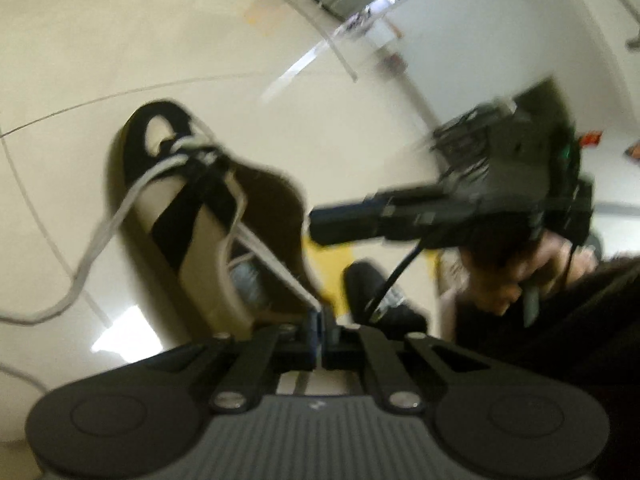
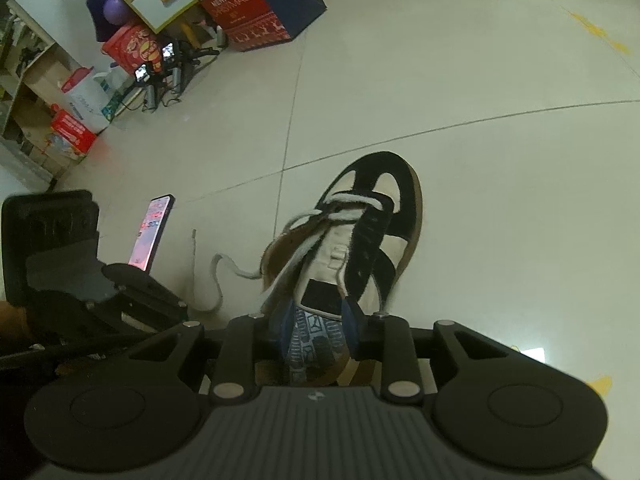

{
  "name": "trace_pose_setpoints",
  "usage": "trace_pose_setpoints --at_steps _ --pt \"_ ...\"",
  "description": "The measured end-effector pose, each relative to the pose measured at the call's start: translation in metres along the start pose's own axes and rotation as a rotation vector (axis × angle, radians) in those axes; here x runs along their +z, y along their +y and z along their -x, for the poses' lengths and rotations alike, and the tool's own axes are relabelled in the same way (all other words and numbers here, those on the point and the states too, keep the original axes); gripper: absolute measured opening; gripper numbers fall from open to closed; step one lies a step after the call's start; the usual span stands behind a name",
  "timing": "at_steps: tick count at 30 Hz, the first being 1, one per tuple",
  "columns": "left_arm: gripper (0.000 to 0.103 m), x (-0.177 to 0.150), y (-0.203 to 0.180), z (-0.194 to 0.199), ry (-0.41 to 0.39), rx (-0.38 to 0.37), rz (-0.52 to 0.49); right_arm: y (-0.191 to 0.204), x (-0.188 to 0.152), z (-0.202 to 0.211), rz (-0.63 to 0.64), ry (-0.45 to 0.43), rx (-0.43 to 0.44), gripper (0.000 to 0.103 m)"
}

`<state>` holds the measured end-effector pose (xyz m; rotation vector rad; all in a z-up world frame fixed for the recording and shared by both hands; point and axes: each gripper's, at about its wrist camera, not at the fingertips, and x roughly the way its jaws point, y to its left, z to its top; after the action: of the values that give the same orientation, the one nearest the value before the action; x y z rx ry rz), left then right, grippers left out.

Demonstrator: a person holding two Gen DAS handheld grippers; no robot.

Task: Lace up shoes with both hands

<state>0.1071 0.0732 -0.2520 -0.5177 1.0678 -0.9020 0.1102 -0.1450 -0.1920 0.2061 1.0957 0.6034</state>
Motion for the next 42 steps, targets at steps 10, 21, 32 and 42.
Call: trace_pose_setpoints --at_steps 10,21,32,42 --pt "0.001 0.051 0.016 0.011 -0.248 -0.142 0.193 -0.005 0.012 0.016 0.001 -0.069 0.015 0.033" --pt "0.003 0.093 0.061 0.021 -0.495 -0.032 0.418 -0.006 0.024 0.006 -0.001 -0.097 0.007 0.034" --pt "0.003 0.073 0.119 0.019 -0.5 0.226 0.591 0.013 0.027 -0.012 0.043 -0.043 0.058 0.034" --pt "0.06 0.067 0.124 0.035 -0.362 0.275 0.526 0.034 0.012 -0.03 0.129 0.061 0.076 0.034"
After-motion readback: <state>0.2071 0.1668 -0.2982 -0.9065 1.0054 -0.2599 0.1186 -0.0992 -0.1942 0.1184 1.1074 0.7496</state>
